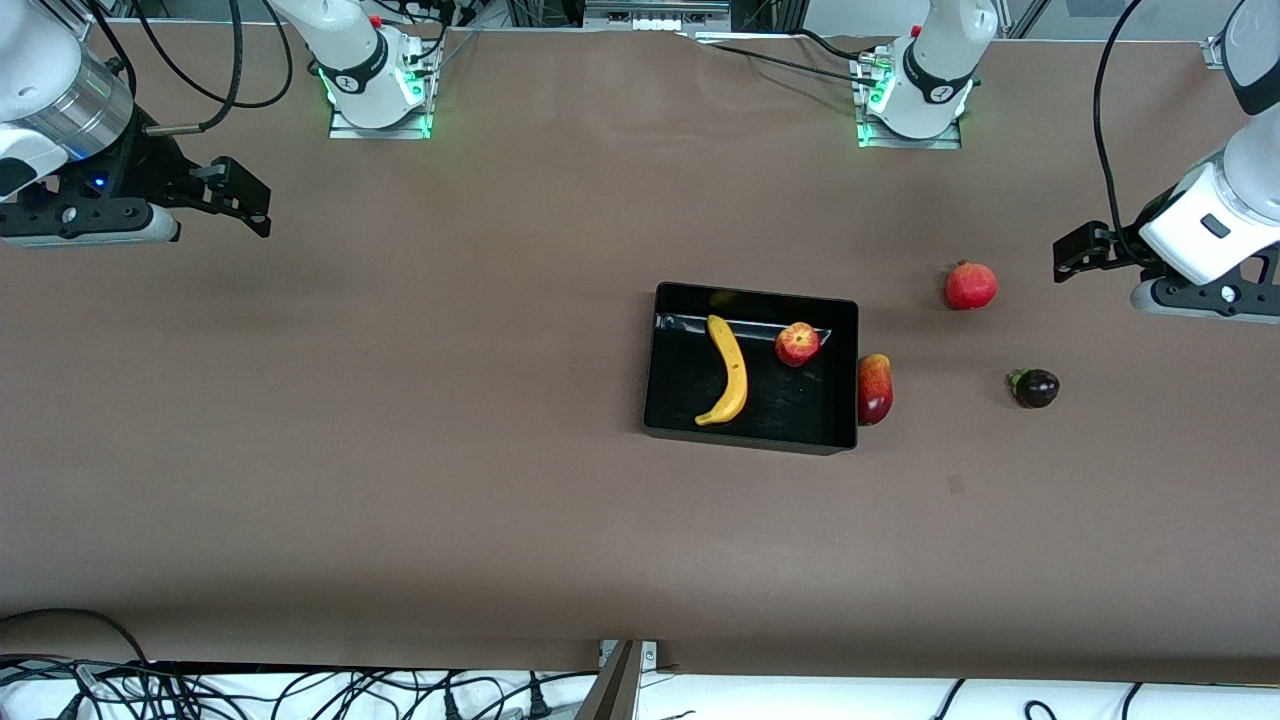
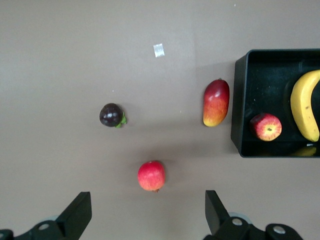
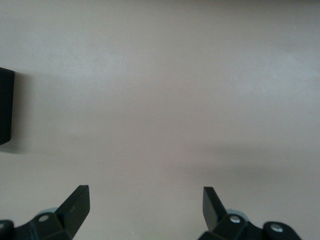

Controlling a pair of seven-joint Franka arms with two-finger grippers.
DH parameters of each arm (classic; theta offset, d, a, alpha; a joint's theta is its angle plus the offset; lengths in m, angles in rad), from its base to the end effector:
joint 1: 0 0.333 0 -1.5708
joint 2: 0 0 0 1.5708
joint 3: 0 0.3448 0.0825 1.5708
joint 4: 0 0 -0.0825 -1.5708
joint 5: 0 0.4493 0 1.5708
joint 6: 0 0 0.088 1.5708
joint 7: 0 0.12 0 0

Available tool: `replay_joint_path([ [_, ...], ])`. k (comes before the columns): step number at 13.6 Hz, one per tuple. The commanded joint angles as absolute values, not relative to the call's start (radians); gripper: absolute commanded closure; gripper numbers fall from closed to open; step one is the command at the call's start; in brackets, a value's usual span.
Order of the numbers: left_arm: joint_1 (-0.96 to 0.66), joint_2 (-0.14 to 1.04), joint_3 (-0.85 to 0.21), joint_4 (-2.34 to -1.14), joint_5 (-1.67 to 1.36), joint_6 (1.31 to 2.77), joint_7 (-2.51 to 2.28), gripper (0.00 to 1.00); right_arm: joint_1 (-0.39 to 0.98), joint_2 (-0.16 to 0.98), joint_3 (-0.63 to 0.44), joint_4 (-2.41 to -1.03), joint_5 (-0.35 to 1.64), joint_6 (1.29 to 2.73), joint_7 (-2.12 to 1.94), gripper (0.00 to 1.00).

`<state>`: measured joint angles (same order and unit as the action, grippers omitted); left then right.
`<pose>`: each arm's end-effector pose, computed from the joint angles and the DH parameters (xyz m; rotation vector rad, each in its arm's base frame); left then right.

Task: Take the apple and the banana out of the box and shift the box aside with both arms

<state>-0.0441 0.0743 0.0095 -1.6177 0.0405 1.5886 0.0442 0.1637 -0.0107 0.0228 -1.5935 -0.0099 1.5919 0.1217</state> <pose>0.6388 -0.0175 0.5700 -3.0942 0.1263 0.1605 0.6076 0.1135 0.6366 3.1313 0.1017 0.0165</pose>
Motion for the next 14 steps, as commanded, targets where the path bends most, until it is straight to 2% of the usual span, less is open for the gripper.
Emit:
replay_joint_path([
  [1, -0.051, 0.121, 0.011, -1.549, 0.052, 1.536, 0.037, 0.0, 0.17, -0.006, 0.017, -1.578, -0.015, 1.589, 0.124, 0.0],
  [4, -0.058, 0.193, 0.009, -1.543, 0.045, 1.539, 0.041, 0.0, 0.169, -0.006, 0.017, -1.578, -0.017, 1.589, 0.124, 0.0],
  [9, -0.121, 0.236, 0.0, -1.548, -0.026, 1.554, -0.073, 0.0, 0.17, -0.006, 0.018, -1.578, -0.015, 1.589, 0.126, 0.0],
  [14, -0.306, 0.394, 0.0, -1.566, -0.035, 1.797, -0.286, 0.0, 0.17, -0.006, 0.017, -1.578, -0.015, 1.589, 0.126, 0.0],
])
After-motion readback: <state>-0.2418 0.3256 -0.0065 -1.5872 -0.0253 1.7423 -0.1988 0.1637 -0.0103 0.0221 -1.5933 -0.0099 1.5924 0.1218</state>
